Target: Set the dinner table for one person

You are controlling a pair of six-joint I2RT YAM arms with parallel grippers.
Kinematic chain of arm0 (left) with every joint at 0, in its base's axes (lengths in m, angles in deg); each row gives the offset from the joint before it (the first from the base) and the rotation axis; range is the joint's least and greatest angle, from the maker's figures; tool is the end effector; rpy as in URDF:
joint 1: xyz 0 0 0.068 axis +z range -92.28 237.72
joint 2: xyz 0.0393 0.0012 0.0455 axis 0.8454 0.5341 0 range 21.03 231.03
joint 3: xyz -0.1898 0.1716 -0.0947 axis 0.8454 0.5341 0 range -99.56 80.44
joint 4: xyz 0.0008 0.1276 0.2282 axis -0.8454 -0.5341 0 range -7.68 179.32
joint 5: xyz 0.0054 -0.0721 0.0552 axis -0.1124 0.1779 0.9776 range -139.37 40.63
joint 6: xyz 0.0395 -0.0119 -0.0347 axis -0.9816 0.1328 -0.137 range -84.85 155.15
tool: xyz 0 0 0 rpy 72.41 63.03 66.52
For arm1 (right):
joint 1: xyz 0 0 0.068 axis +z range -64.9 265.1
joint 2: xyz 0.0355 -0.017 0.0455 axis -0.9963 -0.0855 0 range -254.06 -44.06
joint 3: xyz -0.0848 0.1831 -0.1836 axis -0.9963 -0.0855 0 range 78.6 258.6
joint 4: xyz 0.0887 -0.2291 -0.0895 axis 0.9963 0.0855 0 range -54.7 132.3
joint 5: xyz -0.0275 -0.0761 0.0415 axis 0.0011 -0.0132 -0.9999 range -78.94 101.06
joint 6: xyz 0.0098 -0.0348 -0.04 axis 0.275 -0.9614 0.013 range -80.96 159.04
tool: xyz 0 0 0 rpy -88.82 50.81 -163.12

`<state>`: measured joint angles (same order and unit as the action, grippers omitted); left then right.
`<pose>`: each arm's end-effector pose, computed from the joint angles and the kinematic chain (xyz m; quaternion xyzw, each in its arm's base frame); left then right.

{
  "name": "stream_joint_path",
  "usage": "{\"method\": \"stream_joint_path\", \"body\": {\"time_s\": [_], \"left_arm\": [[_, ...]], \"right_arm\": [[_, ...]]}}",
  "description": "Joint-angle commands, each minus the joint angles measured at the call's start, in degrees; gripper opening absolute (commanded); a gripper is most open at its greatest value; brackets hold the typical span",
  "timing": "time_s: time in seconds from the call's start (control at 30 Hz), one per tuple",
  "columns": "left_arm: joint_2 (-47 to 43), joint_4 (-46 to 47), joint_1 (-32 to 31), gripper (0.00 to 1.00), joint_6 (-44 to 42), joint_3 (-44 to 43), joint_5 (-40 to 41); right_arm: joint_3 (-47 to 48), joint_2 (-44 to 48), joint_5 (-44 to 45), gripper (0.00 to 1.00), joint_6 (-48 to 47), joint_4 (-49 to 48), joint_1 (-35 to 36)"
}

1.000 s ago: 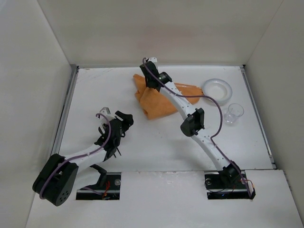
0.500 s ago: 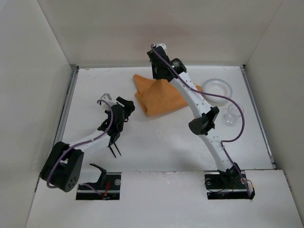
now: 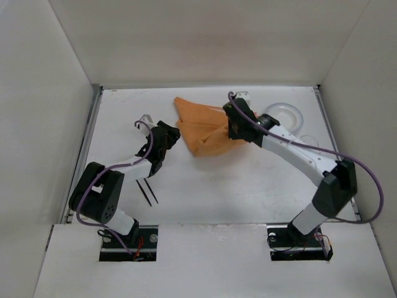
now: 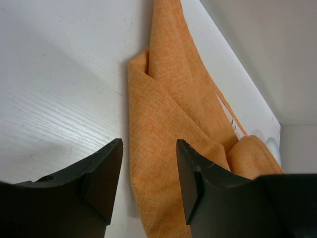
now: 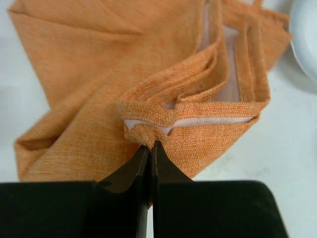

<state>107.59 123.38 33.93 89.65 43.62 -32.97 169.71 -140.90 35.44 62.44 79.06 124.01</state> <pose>0.2899 -0.1168 0.1996 -0.2920 0.7379 -0.2892 0.5354 0.2975 0.2211 0.3299 -0.0513 0.9185 0.0056 0.3921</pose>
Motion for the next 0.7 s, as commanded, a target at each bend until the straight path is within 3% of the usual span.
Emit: {"method": "stream_joint_path", "body": {"time_s": [0.0,0.2,0.5,0.67], "left_arm": [[0.09,2.15,-1.3,0.44,-0.62,-2.03,-2.52],[1.76,-0.92,-5.16,0.29,-8.87,-4.83,-2.52],[6.42,-10.85,-14.65,0.31,-24.25,-13.62,0.82],[8.62,-12.79,-18.35,0.38,-31.46,-17.67,2.93]], "right_arm": [[-15.47,10.15,2.86,0.02,5.68,-17.63,1.29],[-41.15,24.92,6.21,0.03,19.21,-30.57,3.57],[-60.08,28.9,5.94,0.13,36.62,-36.74,9.81],[-62.37,28.72,4.54,0.37,39.0,-36.74,15.52]]}}
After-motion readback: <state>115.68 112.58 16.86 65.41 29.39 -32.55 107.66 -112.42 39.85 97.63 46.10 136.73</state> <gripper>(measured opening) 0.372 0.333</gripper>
